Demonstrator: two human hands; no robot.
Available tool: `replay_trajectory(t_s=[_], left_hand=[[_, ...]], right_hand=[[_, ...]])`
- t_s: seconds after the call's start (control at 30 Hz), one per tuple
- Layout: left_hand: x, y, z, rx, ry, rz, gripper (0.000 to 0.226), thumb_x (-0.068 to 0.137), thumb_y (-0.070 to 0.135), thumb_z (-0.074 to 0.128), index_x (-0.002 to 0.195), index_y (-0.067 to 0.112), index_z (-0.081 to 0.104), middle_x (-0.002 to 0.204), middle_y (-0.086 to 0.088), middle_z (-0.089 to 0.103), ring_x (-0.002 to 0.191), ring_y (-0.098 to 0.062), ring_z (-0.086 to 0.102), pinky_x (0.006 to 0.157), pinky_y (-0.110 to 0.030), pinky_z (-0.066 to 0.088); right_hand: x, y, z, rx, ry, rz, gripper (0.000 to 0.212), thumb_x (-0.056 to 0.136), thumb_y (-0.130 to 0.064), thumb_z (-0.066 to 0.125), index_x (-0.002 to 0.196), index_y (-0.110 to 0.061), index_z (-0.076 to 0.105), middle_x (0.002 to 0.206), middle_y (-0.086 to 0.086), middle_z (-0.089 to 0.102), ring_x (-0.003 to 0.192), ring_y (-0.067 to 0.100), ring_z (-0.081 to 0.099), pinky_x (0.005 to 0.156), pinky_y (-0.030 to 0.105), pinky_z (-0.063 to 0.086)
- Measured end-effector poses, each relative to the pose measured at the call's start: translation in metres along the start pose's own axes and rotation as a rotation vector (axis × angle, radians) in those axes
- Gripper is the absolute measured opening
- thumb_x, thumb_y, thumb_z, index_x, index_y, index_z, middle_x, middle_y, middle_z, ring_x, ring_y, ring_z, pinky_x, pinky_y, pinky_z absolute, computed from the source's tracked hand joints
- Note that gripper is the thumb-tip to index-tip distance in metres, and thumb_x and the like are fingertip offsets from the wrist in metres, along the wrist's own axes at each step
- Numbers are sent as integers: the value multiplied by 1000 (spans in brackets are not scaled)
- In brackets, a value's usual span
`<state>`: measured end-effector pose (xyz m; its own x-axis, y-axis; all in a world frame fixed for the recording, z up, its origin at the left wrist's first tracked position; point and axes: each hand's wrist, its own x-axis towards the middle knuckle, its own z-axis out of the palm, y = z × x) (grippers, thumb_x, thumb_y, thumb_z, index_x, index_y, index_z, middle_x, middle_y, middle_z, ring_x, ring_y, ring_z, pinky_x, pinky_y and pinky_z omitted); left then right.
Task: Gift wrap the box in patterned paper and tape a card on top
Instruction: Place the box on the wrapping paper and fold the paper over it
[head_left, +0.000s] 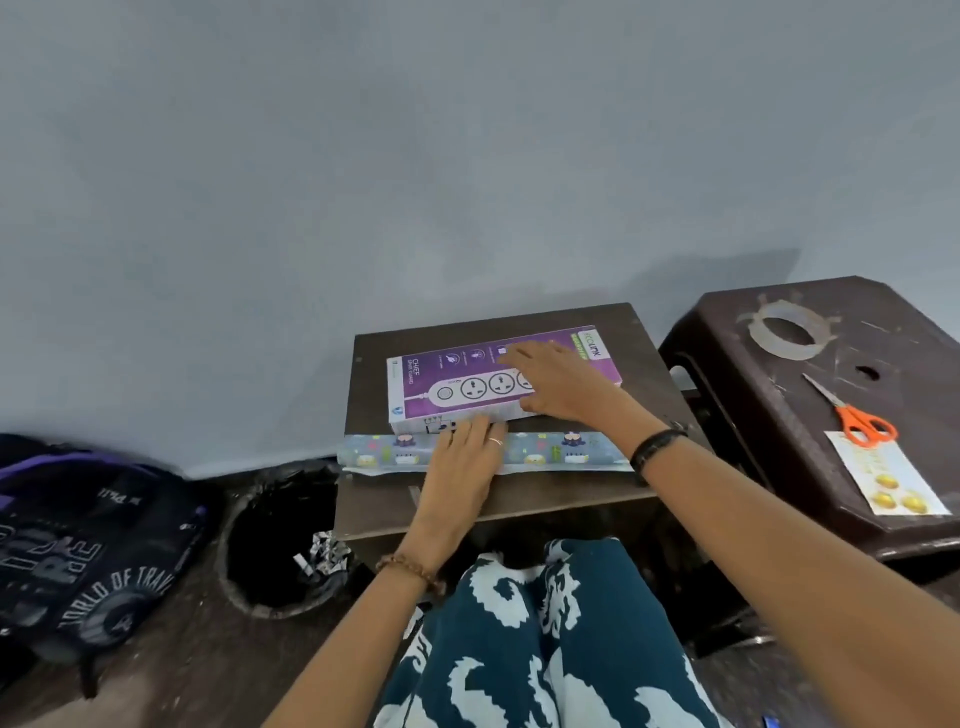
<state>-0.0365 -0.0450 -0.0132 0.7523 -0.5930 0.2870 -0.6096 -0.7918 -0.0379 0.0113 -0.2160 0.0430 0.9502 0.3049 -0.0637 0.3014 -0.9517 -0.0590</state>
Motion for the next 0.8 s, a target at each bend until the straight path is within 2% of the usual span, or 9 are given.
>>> replay_trajectory(t_s=[0.1, 0.2, 0.27, 0.4, 0.47, 0.53, 0.6, 0.67, 0.8], left_hand=[[0, 4, 9, -96, -3, -10, 52, 53, -2, 80, 96, 10, 53, 82, -5, 57, 65, -21, 57, 55, -28, 43], [-2, 2, 22, -111, -67, -25, 49, 47, -2, 84, 90, 9, 62, 85, -6, 62, 66, -22, 61, 57, -27, 48], [-4, 2, 30, -147, -85, -71, 50, 50, -1, 83, 94, 9, 64, 91, -6, 63, 71, -22, 63, 59, -28, 49], [-10, 6, 37, -187, -116, -133, 64, 48, -1, 83, 106, 13, 63, 105, -3, 62, 82, -21, 63, 65, -28, 50], [-8, 6, 41, -210, -137, -162, 68, 49, -2, 83, 112, 13, 62, 117, -6, 60, 84, -22, 64, 65, -28, 51], [-3, 3, 38, -204, -162, -177, 62, 61, 2, 80, 118, 12, 59, 133, -10, 52, 84, -24, 63, 63, -30, 51], [4, 0, 35, -220, -228, -187, 52, 86, 9, 61, 135, 12, 44, 151, -12, 27, 100, -29, 56, 75, -37, 48], [6, -3, 36, -187, -343, -190, 49, 99, 17, 40, 146, 19, 26, 158, -4, 1, 120, -29, 40, 90, -39, 38], [4, -5, 39, -277, -524, -251, 51, 102, 24, 31, 148, 32, 12, 157, 9, -10, 144, -22, 3, 110, -53, 12]], right_hand=[[34, 3, 7, -94, -169, -23, 84, 84, -30, 65, 149, -20, 12, 158, 8, 9, 145, 26, 9, 116, 48, 10], [60, 11, 18, -93, -314, -17, 106, 74, -36, 75, 150, -27, 1, 158, 9, -4, 145, 31, -3, 114, 56, 2], [70, 16, 21, -64, -354, -14, 115, 68, -37, 79, 149, -30, -2, 157, 12, -8, 144, 34, -8, 112, 60, -3], [77, 22, 20, -46, -329, -29, 112, 64, -36, 81, 147, -32, 7, 155, 14, 5, 144, 35, 1, 108, 69, 1], [77, 22, 18, -103, -258, -33, 110, 63, -39, 80, 147, -31, 10, 152, 16, 11, 141, 35, 10, 105, 72, 10], [76, 24, 11, -161, -151, -19, 111, 62, -45, 79, 147, -28, 10, 150, 17, 13, 139, 37, 14, 103, 73, 16], [75, 25, -7, -93, -43, 22, 111, 62, -46, 79, 147, -28, 10, 150, 18, 14, 138, 39, 16, 102, 73, 17], [69, 24, -29, 11, 45, 51, 111, 61, -44, 80, 147, -29, 11, 149, 17, 16, 138, 38, 17, 102, 72, 18], [51, 20, -62, 165, 22, -5, 110, 59, -42, 81, 145, -32, 13, 146, 11, 23, 135, 34, 26, 104, 64, 25]])
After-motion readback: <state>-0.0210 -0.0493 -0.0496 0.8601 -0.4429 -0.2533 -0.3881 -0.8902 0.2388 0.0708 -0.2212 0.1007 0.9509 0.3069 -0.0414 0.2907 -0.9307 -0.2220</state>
